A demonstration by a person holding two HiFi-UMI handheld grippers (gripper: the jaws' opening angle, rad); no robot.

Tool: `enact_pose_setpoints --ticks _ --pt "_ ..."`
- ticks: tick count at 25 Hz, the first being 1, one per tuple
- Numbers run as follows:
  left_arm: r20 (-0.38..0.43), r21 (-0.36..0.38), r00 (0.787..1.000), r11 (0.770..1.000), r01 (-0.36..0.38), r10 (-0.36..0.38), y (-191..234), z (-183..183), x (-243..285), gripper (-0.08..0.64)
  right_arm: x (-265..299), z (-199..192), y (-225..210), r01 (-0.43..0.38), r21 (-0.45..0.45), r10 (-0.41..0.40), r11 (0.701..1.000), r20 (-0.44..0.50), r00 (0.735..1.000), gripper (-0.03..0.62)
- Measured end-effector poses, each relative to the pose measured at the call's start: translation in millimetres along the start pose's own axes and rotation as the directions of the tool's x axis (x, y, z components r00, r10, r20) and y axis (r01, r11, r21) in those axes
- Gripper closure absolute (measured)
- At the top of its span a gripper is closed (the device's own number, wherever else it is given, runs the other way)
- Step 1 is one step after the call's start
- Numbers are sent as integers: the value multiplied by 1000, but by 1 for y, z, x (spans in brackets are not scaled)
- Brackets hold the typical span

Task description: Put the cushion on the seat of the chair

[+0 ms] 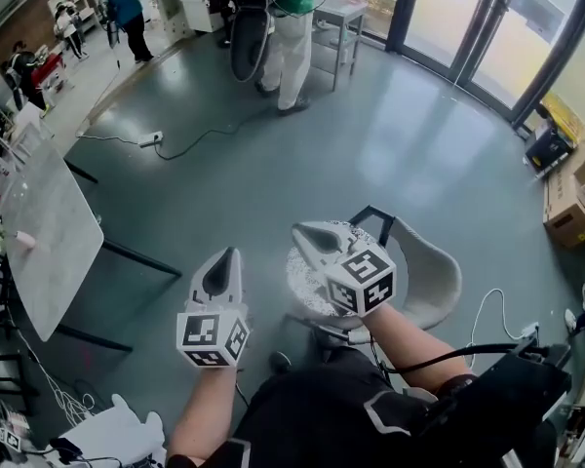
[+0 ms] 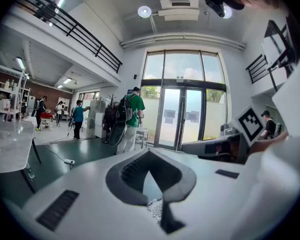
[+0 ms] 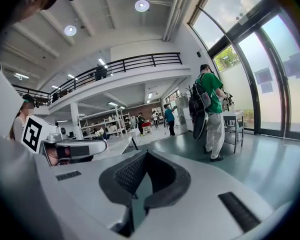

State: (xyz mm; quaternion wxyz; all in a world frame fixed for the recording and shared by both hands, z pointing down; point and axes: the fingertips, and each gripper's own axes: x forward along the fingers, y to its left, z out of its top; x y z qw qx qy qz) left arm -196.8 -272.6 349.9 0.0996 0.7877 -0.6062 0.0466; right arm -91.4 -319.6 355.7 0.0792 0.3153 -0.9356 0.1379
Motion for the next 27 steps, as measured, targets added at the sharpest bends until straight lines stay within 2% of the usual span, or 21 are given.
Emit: enact_pose_setpoints --ticks 5,12,21,27 --pt "2 -16 1000 1000 -5 5 1 1 -6 552 -9 0 3 34 5 -34 999 -6 999 583" --pt "4 -14 1000 1000 -19 19 15 9 -1 552 -1 15 4 20 -10 -20 1000 24 1000 583" --pt "19 -8 1000 1000 -16 16 3 13 -7 551 -14 19 2 23 -26 -22 999 31 999 583" --pt "3 -14 1000 1000 -27 27 -8 0 -14 552 -25 10 0 21 -25 -20 999 28 999 583"
